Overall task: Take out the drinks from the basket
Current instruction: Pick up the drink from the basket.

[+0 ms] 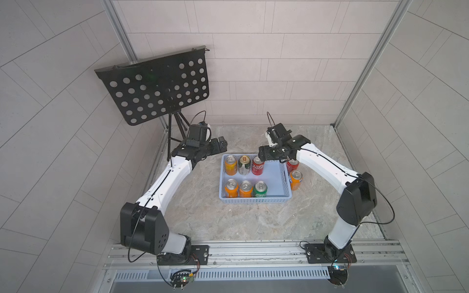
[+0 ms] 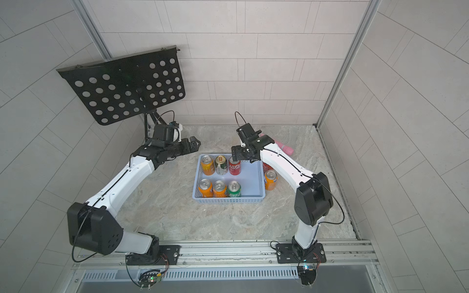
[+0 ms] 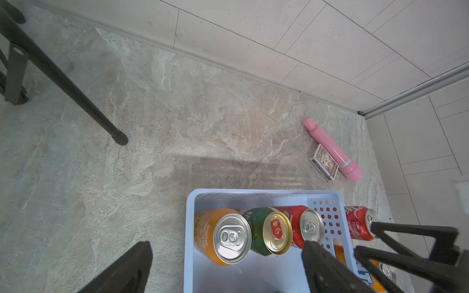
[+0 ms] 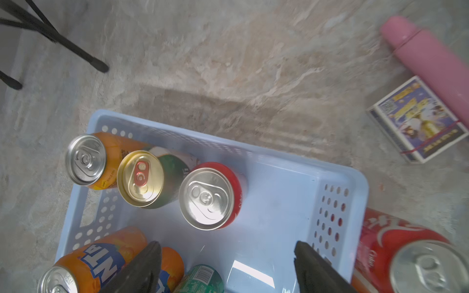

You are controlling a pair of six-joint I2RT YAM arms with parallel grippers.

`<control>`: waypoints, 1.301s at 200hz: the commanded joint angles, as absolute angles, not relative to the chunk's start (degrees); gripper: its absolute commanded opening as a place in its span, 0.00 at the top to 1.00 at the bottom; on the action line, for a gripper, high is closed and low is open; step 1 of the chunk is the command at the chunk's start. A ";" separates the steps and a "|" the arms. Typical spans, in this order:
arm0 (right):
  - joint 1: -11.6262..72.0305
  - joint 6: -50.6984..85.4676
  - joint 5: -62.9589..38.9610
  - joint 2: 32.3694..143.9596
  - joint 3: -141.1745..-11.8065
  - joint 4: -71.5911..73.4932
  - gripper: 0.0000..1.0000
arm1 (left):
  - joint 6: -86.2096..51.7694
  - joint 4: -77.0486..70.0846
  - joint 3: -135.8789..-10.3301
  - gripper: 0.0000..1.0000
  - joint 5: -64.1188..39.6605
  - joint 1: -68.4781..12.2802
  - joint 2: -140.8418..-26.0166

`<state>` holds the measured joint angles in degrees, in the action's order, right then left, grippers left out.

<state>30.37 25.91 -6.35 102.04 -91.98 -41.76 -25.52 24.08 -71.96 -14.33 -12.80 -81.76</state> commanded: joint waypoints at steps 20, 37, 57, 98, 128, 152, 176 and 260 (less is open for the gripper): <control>31.73 23.18 -5.63 105.92 -95.55 -41.43 0.15 | -25.58 23.36 -71.45 0.00 -14.15 -11.72 -80.04; 31.73 22.49 -3.44 107.15 -96.22 -41.92 0.14 | -25.80 23.47 -71.62 0.00 -14.68 -11.38 -79.96; 31.73 22.08 -3.69 108.73 -96.91 -42.09 0.14 | -26.08 23.38 -71.54 0.00 -14.98 -11.08 -79.86; 31.82 22.21 -4.39 112.41 -99.31 -42.58 0.14 | -26.46 23.33 -71.46 0.00 -15.48 -10.46 -79.63; 31.99 22.24 -3.86 114.75 -100.42 -42.56 0.14 | -27.00 23.03 -71.28 0.00 -16.25 -10.13 -79.75; 32.00 22.04 -2.94 115.90 -100.61 -42.56 0.14 | -27.07 22.99 -71.28 0.00 -16.59 -9.95 -79.63; 31.99 21.93 -2.04 116.91 -100.67 -42.33 0.15 | -27.41 22.53 -71.10 0.00 -17.08 -9.94 -79.61; 31.99 23.49 -3.18 118.48 -98.77 -40.87 0.28 | -27.95 22.24 -71.20 0.00 -18.79 -9.62 -80.31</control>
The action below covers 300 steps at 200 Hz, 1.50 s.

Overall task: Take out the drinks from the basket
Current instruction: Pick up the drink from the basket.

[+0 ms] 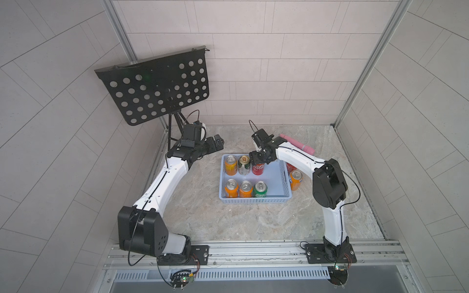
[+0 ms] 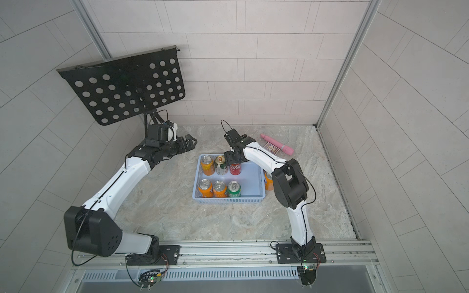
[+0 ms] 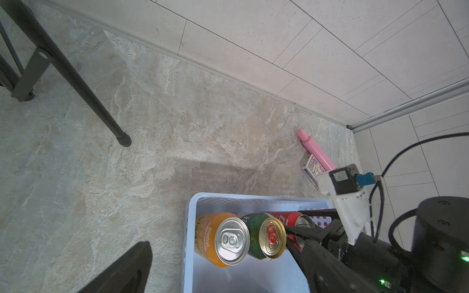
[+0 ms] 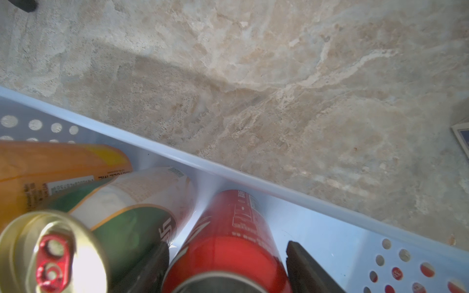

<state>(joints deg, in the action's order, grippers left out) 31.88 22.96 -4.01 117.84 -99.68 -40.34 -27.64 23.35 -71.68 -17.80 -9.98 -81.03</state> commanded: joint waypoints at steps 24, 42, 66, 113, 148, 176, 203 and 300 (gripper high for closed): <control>31.99 23.79 -2.93 117.92 -98.33 -40.98 0.39 | -27.95 22.24 -71.21 0.00 -19.06 -9.65 -80.54; 31.99 23.41 -3.30 117.28 -98.88 -42.02 0.48 | -27.95 22.23 -71.21 0.00 -18.96 -9.54 -80.43; 31.90 23.12 -2.82 116.10 -99.43 -43.53 0.57 | -27.77 22.24 -71.13 0.00 -19.24 -9.58 -80.53; 31.77 23.55 -3.33 112.80 -99.92 -43.96 0.69 | -31.20 22.06 -75.27 0.00 -20.44 -9.57 -82.99; 30.87 23.99 -3.97 110.29 -101.51 -45.20 0.73 | -32.83 20.24 -80.24 0.00 -22.46 -9.58 -85.12; 30.52 23.05 -3.55 108.93 -103.48 -47.55 0.73 | -32.33 20.02 -81.37 0.00 -23.17 -9.58 -86.99; 30.08 22.42 -2.73 107.55 -104.57 -48.24 0.73 | -33.80 18.82 -81.37 0.00 -24.57 -9.58 -88.45; 28.05 22.00 -3.67 109.35 -114.16 -53.62 0.74 | -36.17 13.32 -83.88 0.00 -28.28 -10.76 -90.85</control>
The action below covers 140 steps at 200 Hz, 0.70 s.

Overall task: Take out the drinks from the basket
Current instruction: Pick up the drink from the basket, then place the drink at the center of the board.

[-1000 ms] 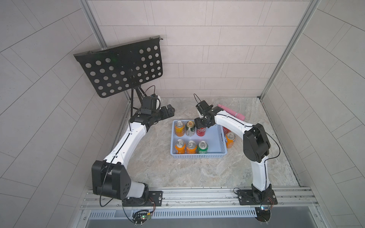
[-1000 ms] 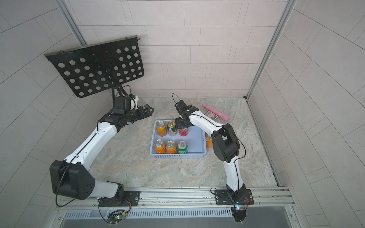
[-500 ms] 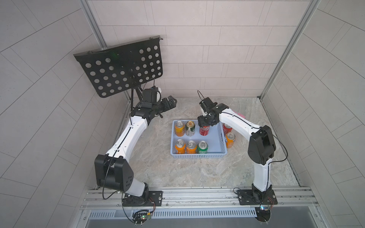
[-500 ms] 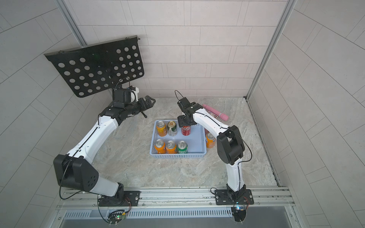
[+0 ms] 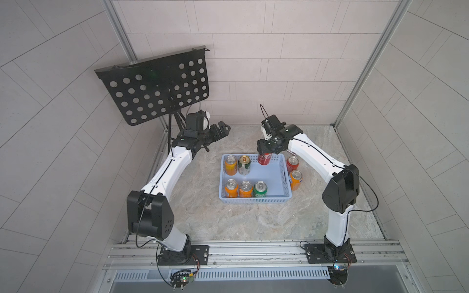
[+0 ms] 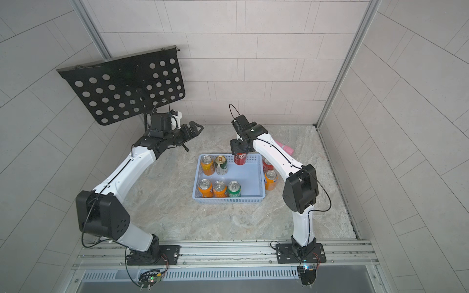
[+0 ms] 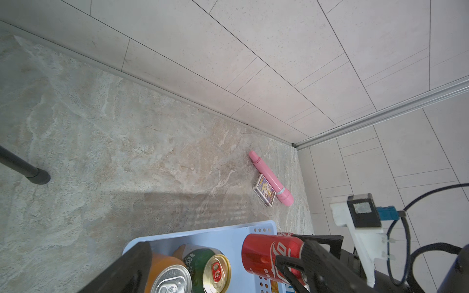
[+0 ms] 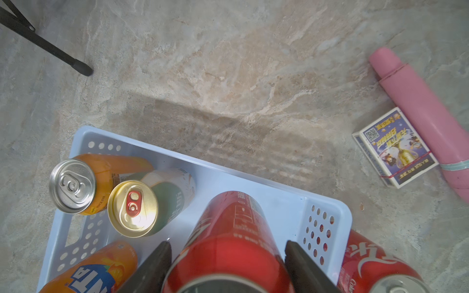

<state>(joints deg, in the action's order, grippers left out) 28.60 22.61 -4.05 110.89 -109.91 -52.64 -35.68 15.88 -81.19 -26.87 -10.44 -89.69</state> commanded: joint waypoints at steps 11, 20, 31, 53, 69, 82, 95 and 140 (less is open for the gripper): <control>27.71 21.88 -3.69 109.98 -115.90 -54.42 0.74 | -36.14 13.10 -83.98 0.00 -28.80 -10.81 -91.14; 27.45 21.73 -3.55 110.58 -117.33 -54.97 0.74 | -35.73 13.10 -84.02 0.00 -29.06 -10.94 -91.14; 27.17 21.67 -3.36 111.16 -118.80 -55.29 0.74 | -33.98 13.52 -84.19 0.00 -29.93 -11.41 -90.87; 26.56 21.36 -3.17 112.73 -121.66 -55.79 0.74 | -29.99 16.37 -84.94 0.00 -27.89 -13.04 -89.80; 25.86 21.14 -3.31 114.86 -124.71 -56.89 0.74 | -29.36 16.79 -85.02 0.00 -27.47 -13.35 -89.39; 25.23 20.69 -3.32 116.87 -127.59 -57.93 0.74 | -29.27 17.10 -85.03 0.00 -27.15 -13.30 -89.29; 24.58 20.33 -3.00 118.81 -130.04 -58.41 0.74 | -29.24 17.36 -84.99 0.00 -27.29 -13.33 -89.27; 22.40 19.78 -2.86 125.68 -136.44 -58.73 0.74 | -28.52 18.10 -84.57 0.00 -26.77 -13.45 -88.92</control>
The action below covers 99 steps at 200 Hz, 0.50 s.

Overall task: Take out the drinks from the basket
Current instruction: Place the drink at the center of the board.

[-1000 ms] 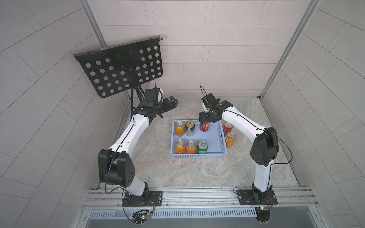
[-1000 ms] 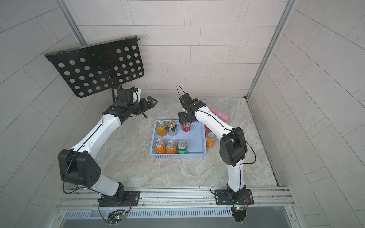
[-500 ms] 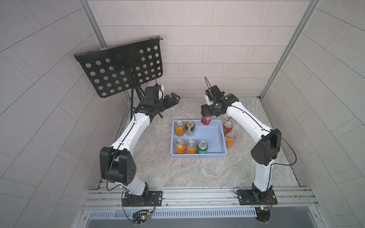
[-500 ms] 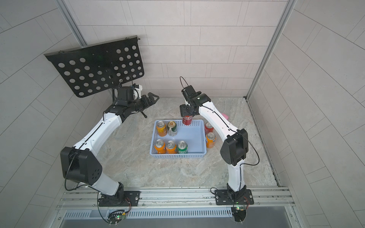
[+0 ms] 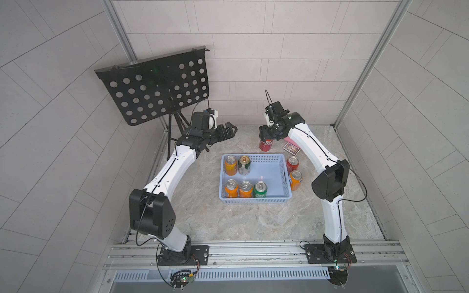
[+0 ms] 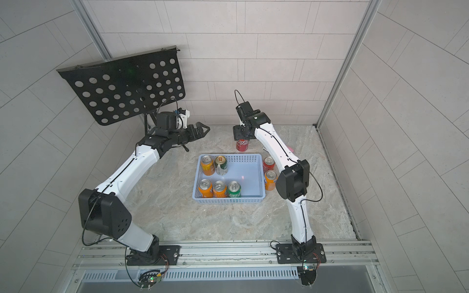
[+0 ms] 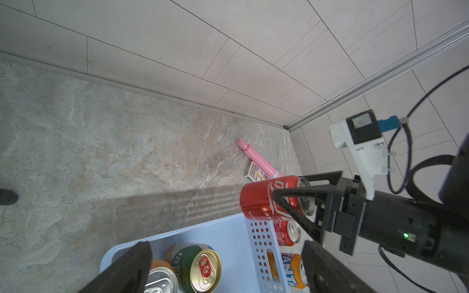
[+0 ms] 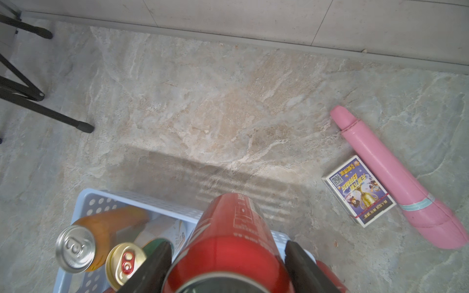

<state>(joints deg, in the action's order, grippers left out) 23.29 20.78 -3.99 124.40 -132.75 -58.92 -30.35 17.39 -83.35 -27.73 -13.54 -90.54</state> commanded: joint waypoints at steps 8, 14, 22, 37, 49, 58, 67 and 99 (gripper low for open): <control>22.18 19.69 -2.60 126.69 -136.88 -58.62 0.74 | -28.42 18.11 -84.32 0.00 -26.46 -13.40 -88.90; 22.16 19.68 -2.48 127.35 -137.01 -58.47 0.74 | -28.39 18.24 -84.15 0.00 -26.24 -13.45 -89.01; 22.09 19.60 -2.24 128.09 -137.00 -58.19 0.74 | -28.39 18.34 -84.00 0.00 -26.08 -13.42 -89.08; 22.11 19.67 -1.94 129.44 -136.83 -57.63 0.74 | -28.39 18.85 -84.01 0.00 -26.02 -13.33 -89.49; 22.12 19.71 -1.76 130.37 -136.53 -57.02 0.74 | -28.30 19.24 -83.94 0.00 -25.71 -13.31 -89.69; 22.17 19.75 -1.39 131.06 -136.50 -56.66 0.74 | -28.30 19.34 -83.67 0.00 -25.63 -13.31 -89.74; 22.19 19.78 -0.95 131.55 -136.55 -56.36 0.74 | -28.32 19.22 -83.48 0.00 -25.50 -13.28 -89.78; 22.15 20.12 0.06 132.91 -136.11 -56.16 0.74 | -28.65 19.08 -83.50 0.00 -25.55 -13.24 -90.09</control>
<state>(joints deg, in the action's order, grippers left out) 21.87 20.14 -2.15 133.16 -134.67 -58.19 -29.52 18.70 -83.35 -26.00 -13.52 -90.54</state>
